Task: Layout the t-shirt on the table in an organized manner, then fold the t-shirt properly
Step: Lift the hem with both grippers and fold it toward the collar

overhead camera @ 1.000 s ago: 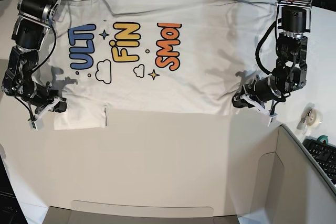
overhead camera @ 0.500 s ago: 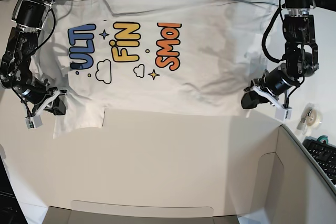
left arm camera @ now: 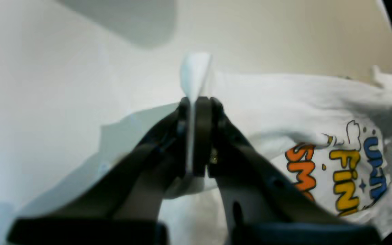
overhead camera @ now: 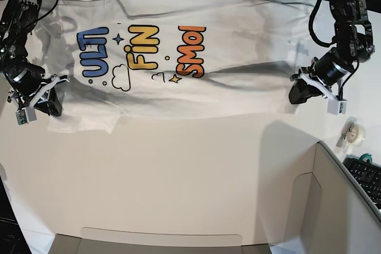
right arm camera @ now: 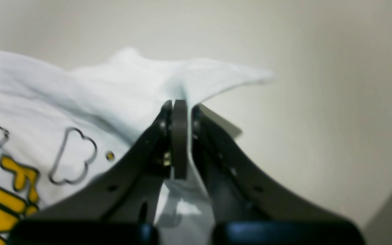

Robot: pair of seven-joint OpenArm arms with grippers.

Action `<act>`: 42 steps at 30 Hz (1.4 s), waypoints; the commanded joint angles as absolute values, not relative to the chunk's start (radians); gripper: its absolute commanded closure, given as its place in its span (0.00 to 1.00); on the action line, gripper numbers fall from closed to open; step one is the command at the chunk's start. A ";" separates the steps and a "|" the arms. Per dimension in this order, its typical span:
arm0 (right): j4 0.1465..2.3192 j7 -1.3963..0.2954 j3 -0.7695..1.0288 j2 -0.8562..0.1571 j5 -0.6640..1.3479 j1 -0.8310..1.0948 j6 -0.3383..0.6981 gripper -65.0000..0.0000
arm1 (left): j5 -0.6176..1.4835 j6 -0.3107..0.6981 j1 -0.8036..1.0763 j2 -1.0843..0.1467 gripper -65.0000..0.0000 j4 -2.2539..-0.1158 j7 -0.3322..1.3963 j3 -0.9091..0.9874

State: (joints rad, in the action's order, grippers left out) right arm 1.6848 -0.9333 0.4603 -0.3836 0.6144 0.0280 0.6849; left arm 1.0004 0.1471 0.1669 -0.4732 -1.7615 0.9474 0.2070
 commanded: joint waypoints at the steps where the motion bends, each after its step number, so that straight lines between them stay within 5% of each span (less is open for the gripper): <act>1: 1.702 -0.909 0.478 -0.404 0.630 0.027 0.698 1.00 | 1.010 0.151 0.163 -0.487 1.00 -1.779 0.957 0.219; 19: 1.704 -0.911 0.564 -0.404 0.630 0.246 0.698 1.00 | 1.009 0.151 0.231 -0.479 1.00 -1.779 1.256 0.358; 42: 1.630 -0.914 0.562 -0.355 0.628 0.331 0.698 1.00 | 1.007 0.151 0.302 -0.479 1.00 -1.776 1.256 0.297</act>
